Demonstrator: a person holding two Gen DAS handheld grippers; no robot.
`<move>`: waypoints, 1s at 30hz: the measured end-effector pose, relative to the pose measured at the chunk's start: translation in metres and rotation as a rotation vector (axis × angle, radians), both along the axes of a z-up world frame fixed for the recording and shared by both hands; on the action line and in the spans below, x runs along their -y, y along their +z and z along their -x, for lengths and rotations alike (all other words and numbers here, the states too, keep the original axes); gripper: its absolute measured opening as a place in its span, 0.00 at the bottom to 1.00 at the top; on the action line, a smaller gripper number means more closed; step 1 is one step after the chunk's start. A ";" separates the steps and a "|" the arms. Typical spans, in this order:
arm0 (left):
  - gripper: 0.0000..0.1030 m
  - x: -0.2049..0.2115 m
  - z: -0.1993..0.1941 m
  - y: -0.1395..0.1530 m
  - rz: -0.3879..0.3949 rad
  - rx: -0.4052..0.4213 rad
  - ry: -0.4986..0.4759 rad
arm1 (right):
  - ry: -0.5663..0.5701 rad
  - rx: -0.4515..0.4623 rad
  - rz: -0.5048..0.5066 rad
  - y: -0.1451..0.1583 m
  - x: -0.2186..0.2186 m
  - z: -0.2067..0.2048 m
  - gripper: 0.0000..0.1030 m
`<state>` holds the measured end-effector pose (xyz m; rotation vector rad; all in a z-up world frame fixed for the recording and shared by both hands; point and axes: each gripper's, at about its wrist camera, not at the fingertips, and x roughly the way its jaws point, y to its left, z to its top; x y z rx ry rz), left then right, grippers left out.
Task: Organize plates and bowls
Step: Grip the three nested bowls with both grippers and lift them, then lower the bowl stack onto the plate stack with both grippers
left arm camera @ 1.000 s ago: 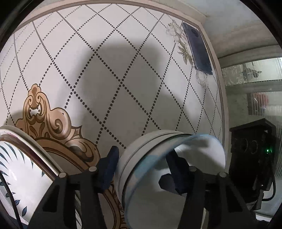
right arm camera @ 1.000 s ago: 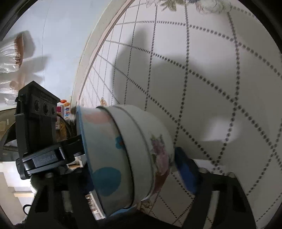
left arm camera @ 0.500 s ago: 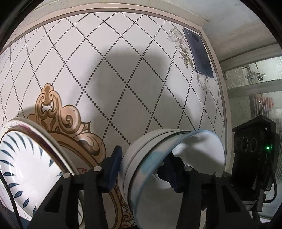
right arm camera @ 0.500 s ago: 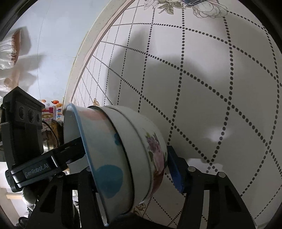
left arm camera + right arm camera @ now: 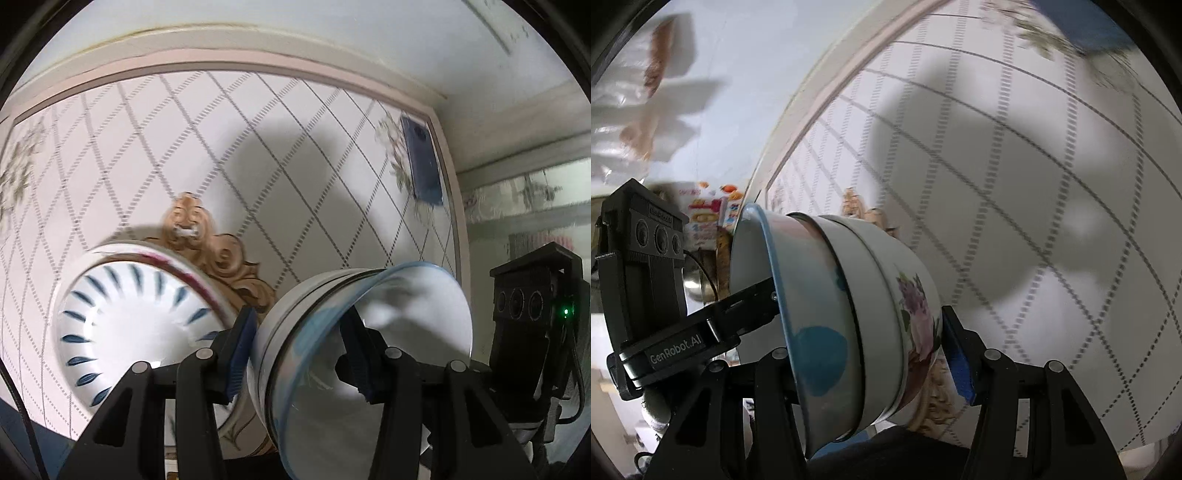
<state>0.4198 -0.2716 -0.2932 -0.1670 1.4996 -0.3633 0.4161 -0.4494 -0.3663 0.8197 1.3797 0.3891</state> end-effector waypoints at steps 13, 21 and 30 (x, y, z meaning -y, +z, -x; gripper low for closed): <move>0.43 -0.102 0.018 0.012 -0.010 0.010 0.224 | 0.229 0.018 -0.021 0.021 -0.091 -0.030 0.58; 0.43 -0.144 0.028 -0.022 -0.039 -0.047 0.338 | 0.335 -0.006 0.012 -0.007 -0.138 -0.038 0.58; 0.43 -0.156 0.027 -0.032 -0.058 -0.054 0.371 | 0.345 -0.055 0.002 -0.031 -0.163 -0.040 0.58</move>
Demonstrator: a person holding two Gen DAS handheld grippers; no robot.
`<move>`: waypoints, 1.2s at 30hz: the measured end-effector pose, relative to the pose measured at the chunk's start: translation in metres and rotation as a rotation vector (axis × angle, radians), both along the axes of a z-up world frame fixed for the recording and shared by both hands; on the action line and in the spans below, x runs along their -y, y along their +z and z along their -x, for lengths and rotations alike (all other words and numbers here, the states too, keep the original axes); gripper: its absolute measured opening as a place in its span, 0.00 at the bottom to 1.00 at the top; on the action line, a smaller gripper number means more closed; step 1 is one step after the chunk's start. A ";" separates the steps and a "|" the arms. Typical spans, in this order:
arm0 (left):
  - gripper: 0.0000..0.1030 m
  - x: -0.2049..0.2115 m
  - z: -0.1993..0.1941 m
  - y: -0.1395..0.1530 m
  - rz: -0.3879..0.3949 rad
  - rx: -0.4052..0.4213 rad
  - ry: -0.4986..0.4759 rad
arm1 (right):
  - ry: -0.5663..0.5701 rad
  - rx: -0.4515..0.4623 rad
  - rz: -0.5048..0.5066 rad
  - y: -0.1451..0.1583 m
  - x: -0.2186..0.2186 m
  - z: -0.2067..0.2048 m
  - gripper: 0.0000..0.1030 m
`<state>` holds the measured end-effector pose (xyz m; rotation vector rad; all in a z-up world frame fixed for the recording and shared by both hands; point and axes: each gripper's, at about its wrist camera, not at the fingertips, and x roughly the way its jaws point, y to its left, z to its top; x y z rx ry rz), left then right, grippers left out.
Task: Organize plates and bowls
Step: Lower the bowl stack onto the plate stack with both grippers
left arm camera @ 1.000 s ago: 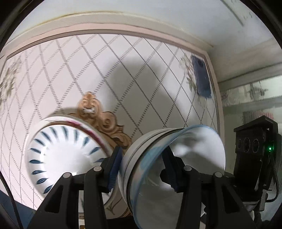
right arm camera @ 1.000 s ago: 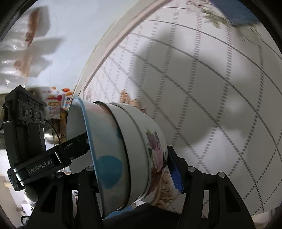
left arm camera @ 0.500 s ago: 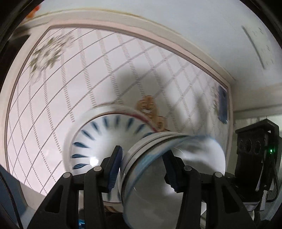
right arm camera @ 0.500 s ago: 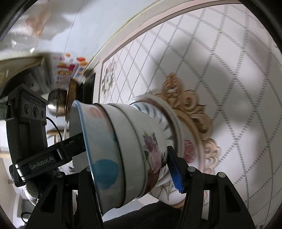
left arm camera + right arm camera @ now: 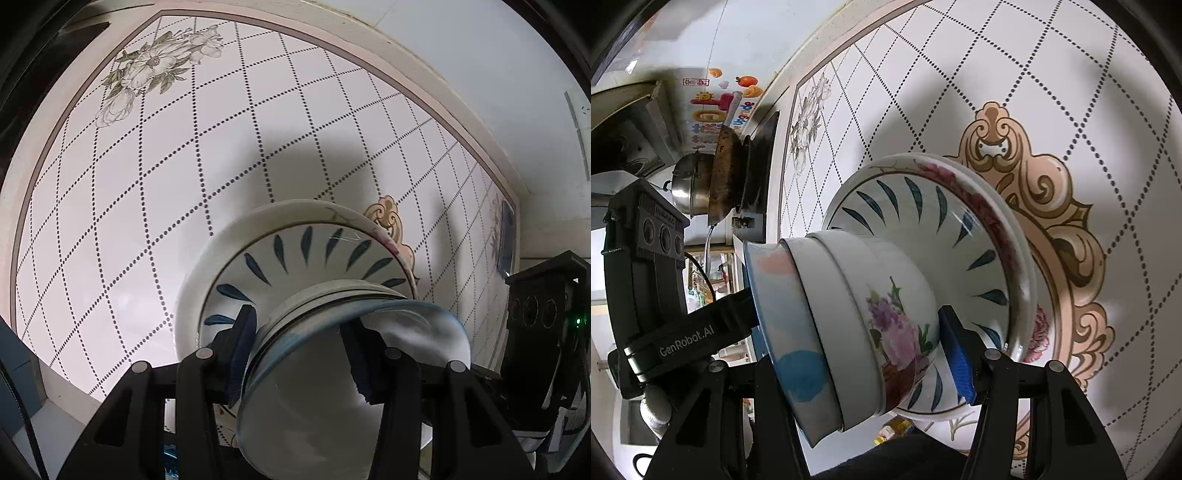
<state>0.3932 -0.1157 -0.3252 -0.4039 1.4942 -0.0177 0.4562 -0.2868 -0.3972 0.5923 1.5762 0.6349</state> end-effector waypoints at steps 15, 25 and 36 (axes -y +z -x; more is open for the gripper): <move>0.43 -0.005 -0.011 0.003 -0.034 0.015 -0.007 | -0.019 -0.017 -0.053 -0.012 -0.002 -0.010 0.58; 0.43 0.001 -0.013 0.003 -0.046 0.016 -0.032 | -0.015 -0.002 -0.026 -0.012 0.001 -0.008 0.58; 0.43 0.004 -0.009 0.011 -0.076 0.046 -0.050 | -0.018 0.024 0.026 0.000 0.006 -0.006 0.58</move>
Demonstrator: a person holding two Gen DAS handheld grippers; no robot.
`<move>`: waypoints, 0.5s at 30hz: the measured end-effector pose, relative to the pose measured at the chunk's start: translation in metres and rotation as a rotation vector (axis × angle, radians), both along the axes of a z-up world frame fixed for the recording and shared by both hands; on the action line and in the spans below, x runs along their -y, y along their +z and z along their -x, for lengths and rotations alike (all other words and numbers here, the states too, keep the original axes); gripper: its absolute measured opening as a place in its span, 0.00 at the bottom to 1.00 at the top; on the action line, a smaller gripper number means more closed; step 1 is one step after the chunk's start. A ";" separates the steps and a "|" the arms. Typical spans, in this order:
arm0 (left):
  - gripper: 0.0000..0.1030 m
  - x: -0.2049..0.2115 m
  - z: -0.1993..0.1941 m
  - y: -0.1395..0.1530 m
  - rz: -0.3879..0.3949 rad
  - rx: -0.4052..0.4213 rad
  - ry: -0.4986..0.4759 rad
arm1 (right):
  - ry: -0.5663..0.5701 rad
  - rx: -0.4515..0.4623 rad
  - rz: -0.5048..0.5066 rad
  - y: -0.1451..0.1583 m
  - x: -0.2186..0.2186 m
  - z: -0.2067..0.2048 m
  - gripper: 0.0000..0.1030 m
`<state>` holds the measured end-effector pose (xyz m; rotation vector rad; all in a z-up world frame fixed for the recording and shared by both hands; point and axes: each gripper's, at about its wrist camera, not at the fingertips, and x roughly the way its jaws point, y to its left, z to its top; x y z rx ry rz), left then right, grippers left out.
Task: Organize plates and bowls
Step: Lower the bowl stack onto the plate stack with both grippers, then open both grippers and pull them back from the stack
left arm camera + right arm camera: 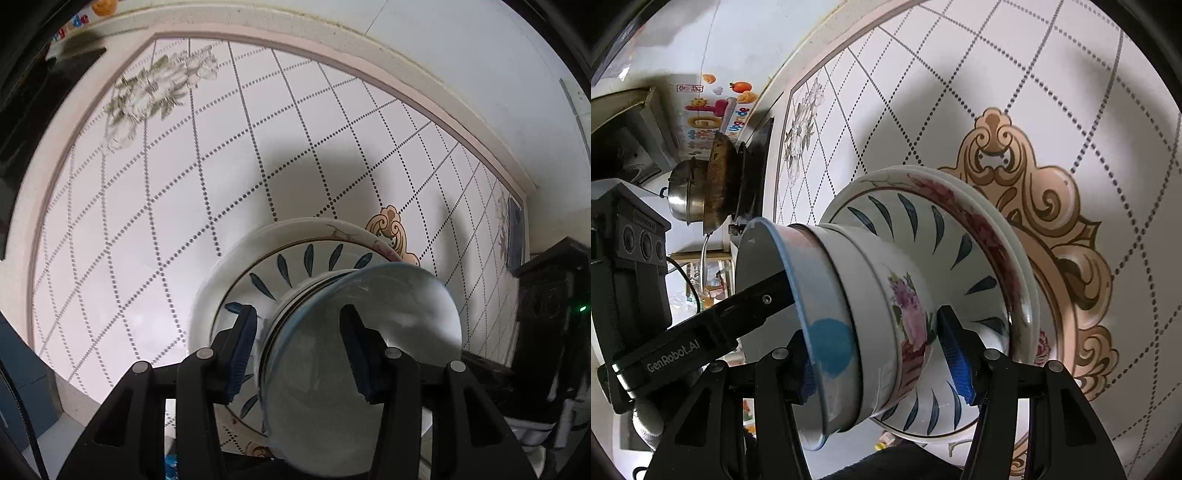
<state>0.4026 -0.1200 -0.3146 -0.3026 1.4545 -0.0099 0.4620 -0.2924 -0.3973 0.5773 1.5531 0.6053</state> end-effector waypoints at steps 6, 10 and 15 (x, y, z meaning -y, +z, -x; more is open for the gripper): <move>0.43 -0.001 0.021 0.032 -0.083 0.082 -0.035 | -0.018 0.127 0.110 0.044 0.009 0.009 0.58; 0.43 -0.004 0.043 0.060 -0.120 0.160 -0.060 | -0.047 0.229 0.203 0.085 0.013 0.031 0.66; 0.45 -0.013 0.076 0.096 -0.145 0.262 -0.106 | -0.116 0.338 0.305 0.131 0.009 0.070 0.84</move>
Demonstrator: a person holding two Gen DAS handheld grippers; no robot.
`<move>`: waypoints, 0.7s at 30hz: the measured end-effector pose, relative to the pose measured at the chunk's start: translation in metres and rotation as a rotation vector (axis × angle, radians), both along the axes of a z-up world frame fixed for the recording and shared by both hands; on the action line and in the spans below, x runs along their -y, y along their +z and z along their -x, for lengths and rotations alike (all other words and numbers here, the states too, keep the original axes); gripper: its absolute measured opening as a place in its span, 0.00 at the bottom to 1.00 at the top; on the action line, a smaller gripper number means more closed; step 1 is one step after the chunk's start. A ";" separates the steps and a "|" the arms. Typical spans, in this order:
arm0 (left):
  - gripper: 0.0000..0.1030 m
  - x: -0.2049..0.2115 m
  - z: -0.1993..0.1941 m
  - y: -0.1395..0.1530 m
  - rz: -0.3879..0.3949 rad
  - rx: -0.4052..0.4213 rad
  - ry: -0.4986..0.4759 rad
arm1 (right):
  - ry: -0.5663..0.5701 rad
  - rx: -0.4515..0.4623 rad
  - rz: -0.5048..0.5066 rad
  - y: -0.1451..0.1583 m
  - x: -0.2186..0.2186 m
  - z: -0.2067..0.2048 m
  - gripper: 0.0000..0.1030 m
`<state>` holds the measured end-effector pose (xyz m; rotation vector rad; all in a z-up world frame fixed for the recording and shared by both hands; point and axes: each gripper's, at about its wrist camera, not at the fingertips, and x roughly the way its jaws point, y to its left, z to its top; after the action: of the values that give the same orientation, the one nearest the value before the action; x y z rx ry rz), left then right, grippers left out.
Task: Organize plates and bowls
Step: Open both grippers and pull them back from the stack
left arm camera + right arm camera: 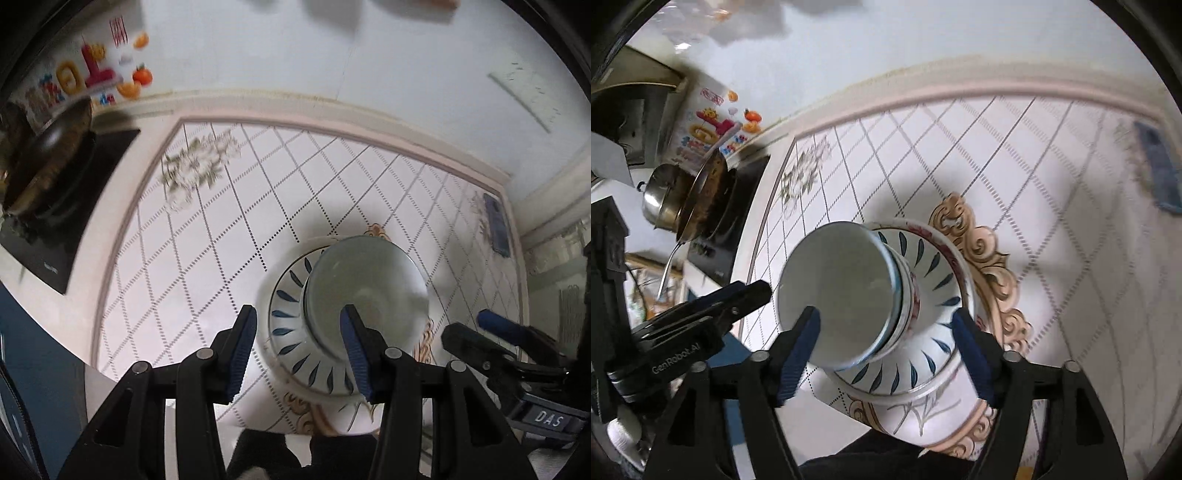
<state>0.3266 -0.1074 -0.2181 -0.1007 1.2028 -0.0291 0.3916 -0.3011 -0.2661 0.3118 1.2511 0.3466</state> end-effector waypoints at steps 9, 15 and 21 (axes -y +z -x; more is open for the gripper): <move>0.82 -0.022 0.078 0.063 -0.037 0.196 -0.087 | -0.160 0.196 0.139 0.088 -0.025 0.109 0.94; 0.97 -0.036 0.125 0.096 -0.039 0.285 -0.117 | -0.240 0.279 0.179 0.131 -0.038 0.170 0.96; 0.98 -0.043 0.167 0.118 -0.034 0.353 -0.136 | -0.279 0.377 0.232 0.170 -0.050 0.232 0.99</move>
<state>0.1593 -0.0640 -0.1003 0.0162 0.8551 -0.1401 0.1599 -0.2513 -0.0965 0.2061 0.8517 0.0154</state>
